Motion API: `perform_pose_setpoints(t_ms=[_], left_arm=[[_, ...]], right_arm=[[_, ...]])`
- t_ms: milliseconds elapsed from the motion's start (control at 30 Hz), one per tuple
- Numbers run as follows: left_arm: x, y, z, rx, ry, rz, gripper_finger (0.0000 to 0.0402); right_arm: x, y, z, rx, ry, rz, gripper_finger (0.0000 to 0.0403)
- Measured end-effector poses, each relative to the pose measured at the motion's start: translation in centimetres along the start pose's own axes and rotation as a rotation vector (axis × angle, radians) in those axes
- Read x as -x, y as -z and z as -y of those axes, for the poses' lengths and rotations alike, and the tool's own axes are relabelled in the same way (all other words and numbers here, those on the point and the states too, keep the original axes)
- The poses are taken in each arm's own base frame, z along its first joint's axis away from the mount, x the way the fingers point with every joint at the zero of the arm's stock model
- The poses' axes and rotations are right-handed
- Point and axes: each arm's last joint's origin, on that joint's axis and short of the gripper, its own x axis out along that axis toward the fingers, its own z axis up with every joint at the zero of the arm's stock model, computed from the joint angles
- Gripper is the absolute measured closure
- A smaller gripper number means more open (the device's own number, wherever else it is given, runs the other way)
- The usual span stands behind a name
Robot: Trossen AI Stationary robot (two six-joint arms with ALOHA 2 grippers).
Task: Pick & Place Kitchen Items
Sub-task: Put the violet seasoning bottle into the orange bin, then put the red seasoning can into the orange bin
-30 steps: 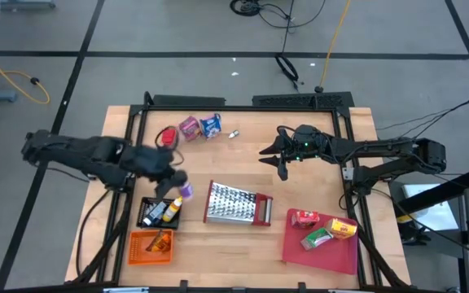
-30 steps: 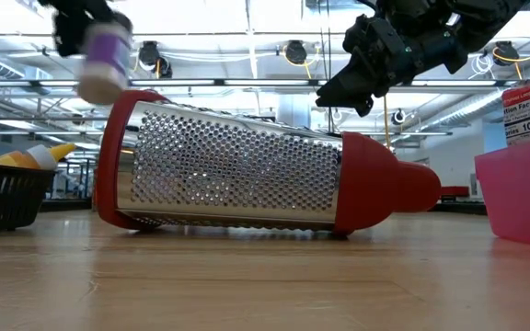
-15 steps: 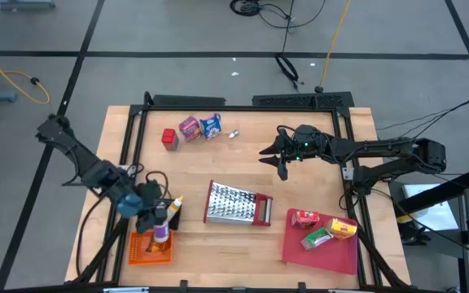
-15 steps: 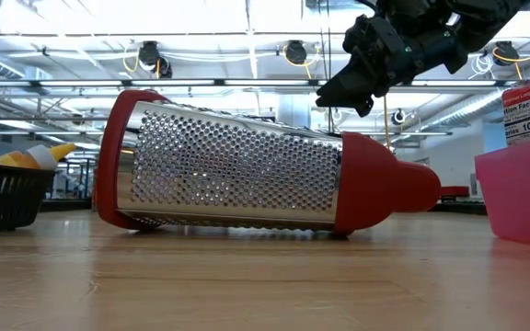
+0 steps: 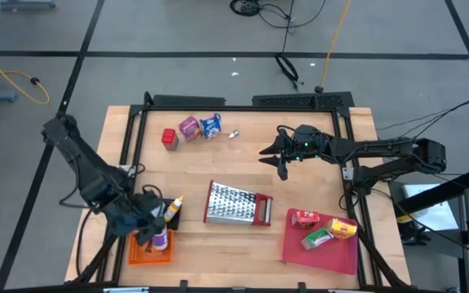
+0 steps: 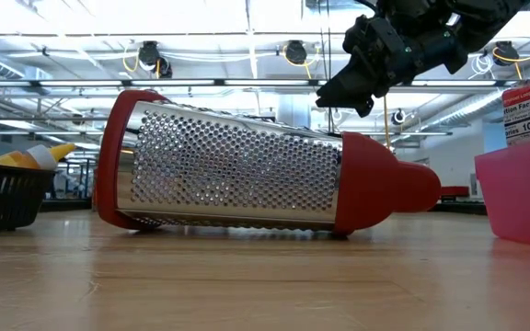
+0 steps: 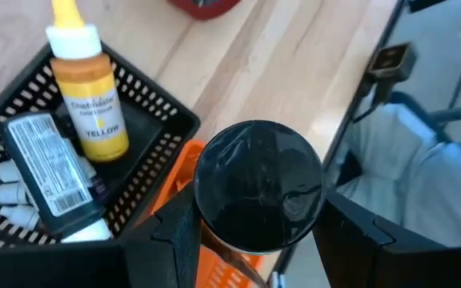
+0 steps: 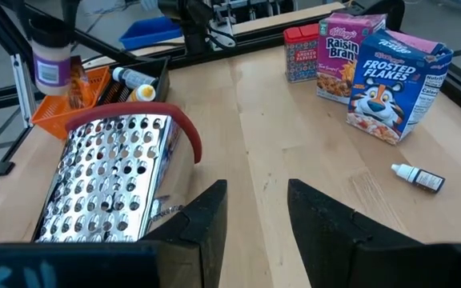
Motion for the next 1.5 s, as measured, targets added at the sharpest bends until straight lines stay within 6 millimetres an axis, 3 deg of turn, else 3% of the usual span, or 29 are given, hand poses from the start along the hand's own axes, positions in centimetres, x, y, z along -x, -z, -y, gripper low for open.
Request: perform_pose_setpoints(t_ms=[567,767,900,1067,1267,1500], left_arm=[[-5.3,1.0,0.9,0.01,-0.196,-0.041,0.0218],[-6.0,1.0,1.2,-0.008,-0.196,-0.009,0.0147],[-6.1,0.9,1.4,-0.007,-0.175,-0.002,0.0102],[-6.2,0.8,1.2,-0.004,-0.189,-0.019,0.0075],[-5.4,-0.1,1.1,0.003,-0.168,0.028,0.0083],[-2.5,-2.7,-0.5,0.059,-0.173,0.203,0.0106]], right_arm=[[0.0,0.0,0.0,0.008,0.0,0.0,0.0275],[0.0,0.0,0.0,0.008,0.0,0.0,0.0275],[0.0,0.0,0.0,0.008,0.0,0.0,0.0275],[0.0,0.0,0.0,0.008,0.0,0.0,0.0275],[0.0,0.0,0.0,0.008,0.0,0.0,0.0275],[0.0,0.0,0.0,0.008,0.0,0.0,0.0275]])
